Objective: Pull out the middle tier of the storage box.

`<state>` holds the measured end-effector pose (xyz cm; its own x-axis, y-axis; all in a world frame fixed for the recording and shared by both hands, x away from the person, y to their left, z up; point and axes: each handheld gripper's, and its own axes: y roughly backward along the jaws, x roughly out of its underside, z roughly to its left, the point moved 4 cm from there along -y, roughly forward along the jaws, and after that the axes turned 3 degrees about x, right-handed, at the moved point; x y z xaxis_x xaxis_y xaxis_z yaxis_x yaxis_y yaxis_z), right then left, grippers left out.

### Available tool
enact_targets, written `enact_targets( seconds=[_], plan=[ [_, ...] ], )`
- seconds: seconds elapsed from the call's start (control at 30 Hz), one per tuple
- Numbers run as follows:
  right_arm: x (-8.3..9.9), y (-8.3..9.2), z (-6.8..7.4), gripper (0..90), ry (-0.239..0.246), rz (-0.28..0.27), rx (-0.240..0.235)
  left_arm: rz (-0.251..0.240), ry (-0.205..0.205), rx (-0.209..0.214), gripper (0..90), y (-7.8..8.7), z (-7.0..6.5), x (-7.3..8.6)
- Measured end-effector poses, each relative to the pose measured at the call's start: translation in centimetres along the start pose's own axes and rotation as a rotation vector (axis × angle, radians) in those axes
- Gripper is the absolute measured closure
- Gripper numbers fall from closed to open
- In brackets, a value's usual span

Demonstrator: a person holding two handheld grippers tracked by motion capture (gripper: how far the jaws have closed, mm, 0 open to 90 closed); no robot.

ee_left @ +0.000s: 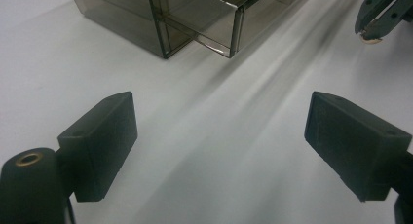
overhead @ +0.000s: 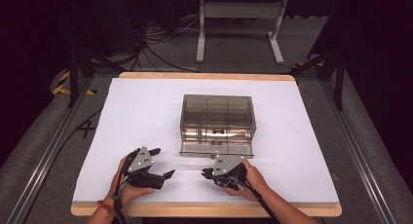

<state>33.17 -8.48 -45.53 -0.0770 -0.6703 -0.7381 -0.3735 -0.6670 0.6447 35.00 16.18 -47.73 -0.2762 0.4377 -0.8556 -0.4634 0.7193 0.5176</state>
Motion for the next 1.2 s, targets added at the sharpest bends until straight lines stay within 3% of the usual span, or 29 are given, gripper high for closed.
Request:
enact_targets(
  seconds=[0.47,1.2],
  plan=[
    [-0.4,0.9,-0.3,86.3,0.000,-0.020,0.005,0.000,0.000,0.001,12.5,0.0,0.0,0.0],
    [-1.2,3.2,-1.5,86.3,-0.008,-0.077,0.054,0.002,0.001,0.009,12.5,-0.1,-0.1,0.0]
  ],
)
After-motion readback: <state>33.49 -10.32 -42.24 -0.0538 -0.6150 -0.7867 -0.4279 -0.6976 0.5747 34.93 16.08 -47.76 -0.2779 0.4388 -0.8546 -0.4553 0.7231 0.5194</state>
